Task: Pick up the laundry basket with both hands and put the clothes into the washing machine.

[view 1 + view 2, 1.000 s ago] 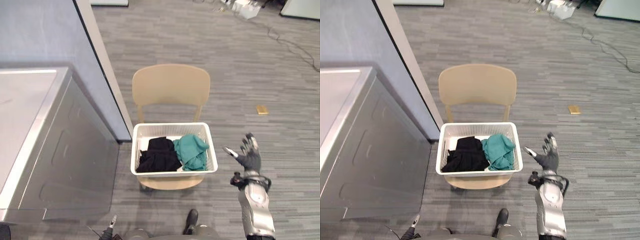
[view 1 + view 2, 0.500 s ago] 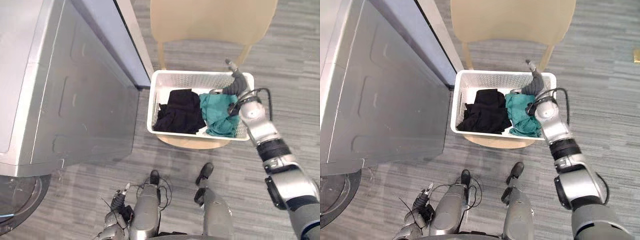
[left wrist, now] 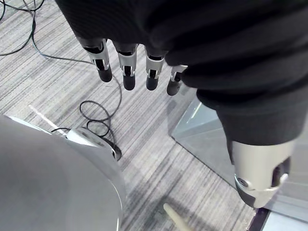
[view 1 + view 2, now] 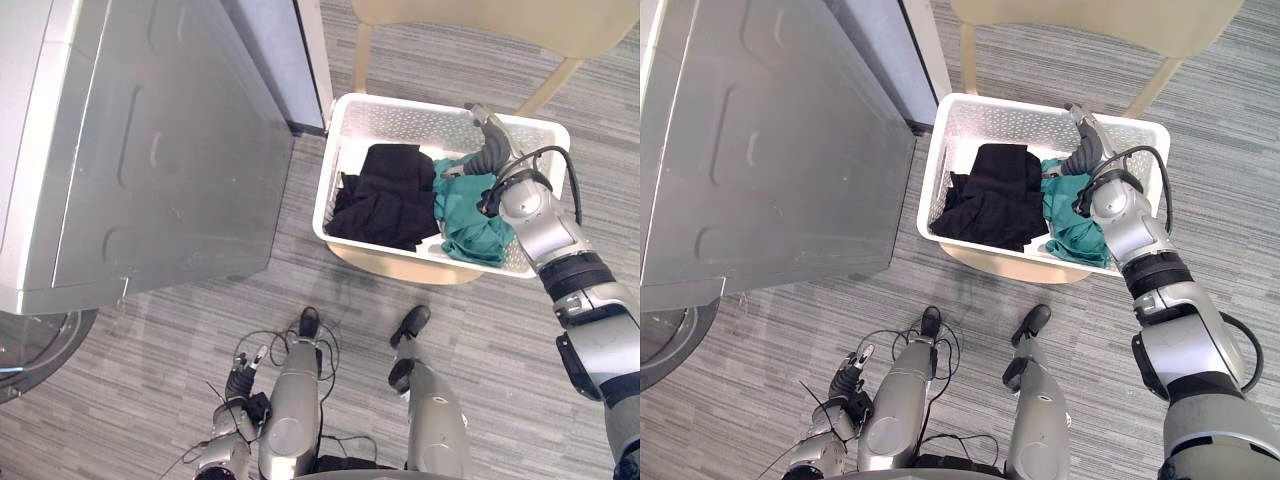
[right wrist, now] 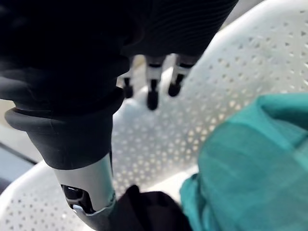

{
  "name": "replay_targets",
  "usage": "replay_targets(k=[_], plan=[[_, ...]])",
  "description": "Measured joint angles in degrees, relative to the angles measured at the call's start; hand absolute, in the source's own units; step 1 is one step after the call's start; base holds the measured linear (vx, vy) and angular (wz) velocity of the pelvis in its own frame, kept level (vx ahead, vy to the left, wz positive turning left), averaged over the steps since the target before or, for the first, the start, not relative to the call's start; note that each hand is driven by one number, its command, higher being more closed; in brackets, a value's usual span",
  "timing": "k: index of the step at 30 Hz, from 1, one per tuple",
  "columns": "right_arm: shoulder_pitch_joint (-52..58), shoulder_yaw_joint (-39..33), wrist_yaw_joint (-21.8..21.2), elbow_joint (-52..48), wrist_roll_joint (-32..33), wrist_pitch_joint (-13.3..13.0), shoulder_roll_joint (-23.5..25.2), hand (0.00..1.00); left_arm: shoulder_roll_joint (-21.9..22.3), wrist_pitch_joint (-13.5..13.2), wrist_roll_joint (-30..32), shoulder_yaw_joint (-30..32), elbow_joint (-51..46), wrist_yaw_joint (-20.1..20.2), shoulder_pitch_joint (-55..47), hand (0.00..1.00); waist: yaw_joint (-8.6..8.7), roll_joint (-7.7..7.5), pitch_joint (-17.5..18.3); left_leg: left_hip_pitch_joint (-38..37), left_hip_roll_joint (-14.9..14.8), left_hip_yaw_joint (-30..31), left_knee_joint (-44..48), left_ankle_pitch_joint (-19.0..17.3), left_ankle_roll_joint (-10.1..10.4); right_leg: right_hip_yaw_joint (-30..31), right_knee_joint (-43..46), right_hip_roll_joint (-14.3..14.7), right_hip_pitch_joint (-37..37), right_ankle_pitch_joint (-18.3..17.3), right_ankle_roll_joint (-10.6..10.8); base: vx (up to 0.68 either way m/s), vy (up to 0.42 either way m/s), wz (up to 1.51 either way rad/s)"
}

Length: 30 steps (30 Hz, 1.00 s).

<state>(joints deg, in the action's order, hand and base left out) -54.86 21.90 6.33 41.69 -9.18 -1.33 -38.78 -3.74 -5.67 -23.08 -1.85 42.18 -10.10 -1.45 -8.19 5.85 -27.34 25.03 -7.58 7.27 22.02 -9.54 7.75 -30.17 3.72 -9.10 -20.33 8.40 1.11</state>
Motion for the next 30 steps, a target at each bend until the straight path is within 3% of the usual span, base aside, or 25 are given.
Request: replay_targets(k=[9, 15, 23, 30], plan=[[-3.6, -0.4, 2.6, 3.4, -0.4, 0.3, -0.6, 0.00, -1.1, 0.1, -1.1, -0.7, -1.3, -1.5, 2.7, 0.00, -1.36, -2.08, -1.4, 3.7, 0.5, 4.1, -2.2, 3.3, 1.1, -2.0, -0.5, 0.1, -2.0, 0.3, -0.4, -0.05, 0.016, 0.23], [-4.5, -3.2, 5.1, 6.2, -0.6, 0.0, -0.9, 0.00, -1.1, 0.2, -1.1, -0.4, -1.8, -2.8, 4.2, 0.00, -2.22, -2.59, -1.6, 7.2, 0.4, 6.9, -3.1, 4.8, 2.0, -3.9, -1.9, 1.0, -3.7, 1.0, -1.2, -0.08, 0.002, 0.16], [-4.3, -8.7, 7.3, 6.4, -3.2, 0.2, 1.3, 0.00, -0.4, 0.1, -2.7, 2.6, -2.0, -4.6, 5.6, 0.00, -3.40, -5.72, -1.8, 10.4, 0.4, 8.7, -3.5, 5.8, 2.7, -5.0, -2.0, 1.3, -6.2, 1.0, -1.2, -0.04, 0.025, 0.10], [-1.2, -13.8, 9.1, 3.2, -2.1, 0.7, 5.3, 0.00, 0.2, 0.2, -3.4, 4.9, -2.4, -6.0, 5.6, 0.00, -3.70, -7.58, -1.2, 11.1, -0.2, 9.6, -3.2, 5.7, 2.7, -4.0, -2.7, 2.4, -6.1, 1.0, -1.2, -0.02, 0.038, 0.03]])
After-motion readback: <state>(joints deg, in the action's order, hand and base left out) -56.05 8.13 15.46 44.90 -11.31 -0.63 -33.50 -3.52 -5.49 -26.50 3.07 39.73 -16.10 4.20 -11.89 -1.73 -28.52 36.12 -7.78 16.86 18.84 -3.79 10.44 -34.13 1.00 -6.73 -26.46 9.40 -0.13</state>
